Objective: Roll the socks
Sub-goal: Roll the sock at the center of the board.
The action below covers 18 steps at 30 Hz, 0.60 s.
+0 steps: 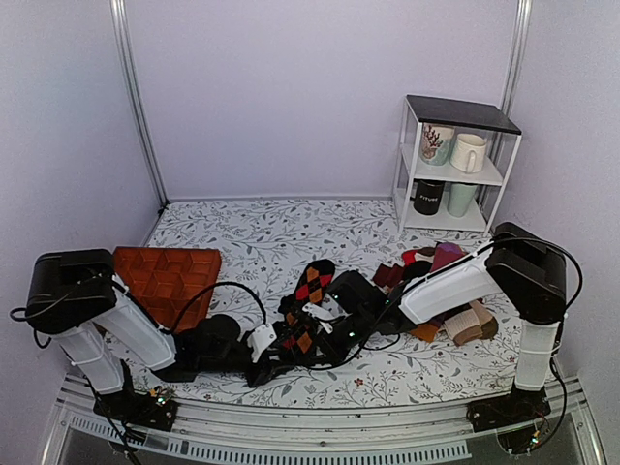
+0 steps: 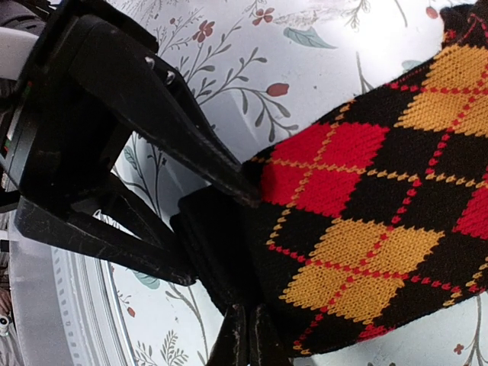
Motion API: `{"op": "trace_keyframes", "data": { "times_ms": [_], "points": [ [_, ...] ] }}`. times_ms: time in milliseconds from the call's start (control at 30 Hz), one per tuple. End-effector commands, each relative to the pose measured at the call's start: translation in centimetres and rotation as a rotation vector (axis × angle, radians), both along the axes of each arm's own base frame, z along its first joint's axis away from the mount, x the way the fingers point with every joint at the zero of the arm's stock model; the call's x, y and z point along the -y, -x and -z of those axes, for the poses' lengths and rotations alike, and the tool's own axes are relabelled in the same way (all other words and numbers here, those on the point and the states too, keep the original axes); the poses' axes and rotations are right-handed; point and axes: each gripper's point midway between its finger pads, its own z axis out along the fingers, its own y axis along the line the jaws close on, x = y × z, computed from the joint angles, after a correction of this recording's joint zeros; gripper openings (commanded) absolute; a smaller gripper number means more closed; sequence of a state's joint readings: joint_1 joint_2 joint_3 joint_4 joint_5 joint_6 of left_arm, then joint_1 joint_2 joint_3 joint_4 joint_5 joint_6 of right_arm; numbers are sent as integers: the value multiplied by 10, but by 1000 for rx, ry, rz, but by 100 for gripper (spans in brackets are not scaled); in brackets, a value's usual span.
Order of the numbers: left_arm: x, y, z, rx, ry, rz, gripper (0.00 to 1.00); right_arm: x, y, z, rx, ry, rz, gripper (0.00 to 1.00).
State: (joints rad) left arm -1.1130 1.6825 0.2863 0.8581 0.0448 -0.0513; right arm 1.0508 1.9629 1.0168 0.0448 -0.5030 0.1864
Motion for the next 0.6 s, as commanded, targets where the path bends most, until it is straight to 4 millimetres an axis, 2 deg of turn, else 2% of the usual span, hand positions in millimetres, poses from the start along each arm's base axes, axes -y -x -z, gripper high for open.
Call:
{"op": "trace_keyframes", "data": {
  "times_ms": [0,67,133,300,367,433,500,567],
  "points": [
    [4,8,-1,-2,32,24,42,46,25,61,-119,244,-3,0],
    [4,8,2,-5,26,23,41,46,26,61,-124,243,-7,0],
    [6,8,5,-6,17,27,37,47,27,62,-127,245,-9,0],
    [11,13,19,-50,-25,59,0,46,26,62,-130,243,-9,0],
    [11,18,23,-82,-29,73,0,45,25,61,-126,239,-8,0],
    [10,23,23,-114,-16,76,0,44,22,58,-114,233,-2,6],
    [5,28,23,-157,-3,74,0,42,18,51,-86,210,6,18],
    [1,34,27,-203,-10,70,0,38,12,36,-38,164,9,30]
  ]
}}
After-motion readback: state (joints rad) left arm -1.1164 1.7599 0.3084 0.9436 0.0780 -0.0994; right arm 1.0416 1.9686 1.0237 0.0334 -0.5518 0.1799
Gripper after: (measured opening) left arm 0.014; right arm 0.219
